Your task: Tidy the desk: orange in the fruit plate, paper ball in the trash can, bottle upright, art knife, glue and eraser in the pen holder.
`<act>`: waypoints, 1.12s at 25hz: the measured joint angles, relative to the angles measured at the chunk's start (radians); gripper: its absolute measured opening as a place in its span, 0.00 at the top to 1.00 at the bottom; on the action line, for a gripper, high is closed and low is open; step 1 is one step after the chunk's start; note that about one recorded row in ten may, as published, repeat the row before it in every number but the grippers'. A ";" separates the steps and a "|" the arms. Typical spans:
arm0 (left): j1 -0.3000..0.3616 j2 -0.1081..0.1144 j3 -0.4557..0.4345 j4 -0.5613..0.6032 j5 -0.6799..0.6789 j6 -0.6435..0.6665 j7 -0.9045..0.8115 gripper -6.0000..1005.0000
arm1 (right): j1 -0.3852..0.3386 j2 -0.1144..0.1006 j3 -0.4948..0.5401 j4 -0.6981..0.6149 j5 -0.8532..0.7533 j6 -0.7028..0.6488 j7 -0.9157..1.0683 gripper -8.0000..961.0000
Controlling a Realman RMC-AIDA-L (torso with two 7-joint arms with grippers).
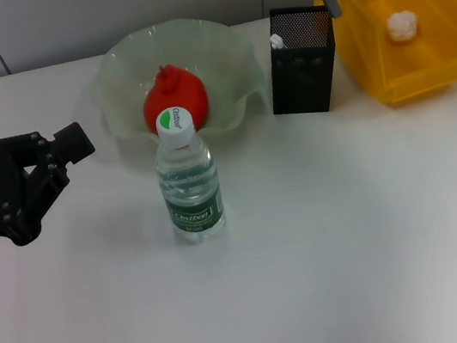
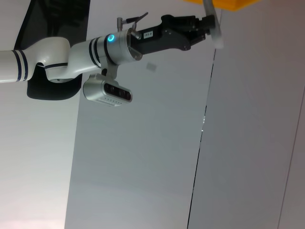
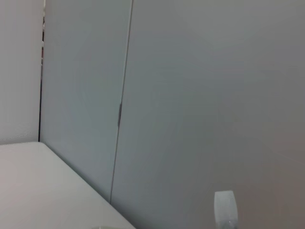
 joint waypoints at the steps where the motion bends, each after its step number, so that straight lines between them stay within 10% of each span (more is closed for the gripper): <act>1: 0.000 -0.001 0.000 -0.001 0.000 0.000 0.002 0.99 | 0.003 0.000 0.000 0.016 0.000 -0.010 -0.015 0.85; 28: 0.017 -0.008 0.000 -0.024 0.001 -0.007 0.008 0.99 | 0.042 -0.011 0.007 0.094 0.025 -0.057 -0.056 0.85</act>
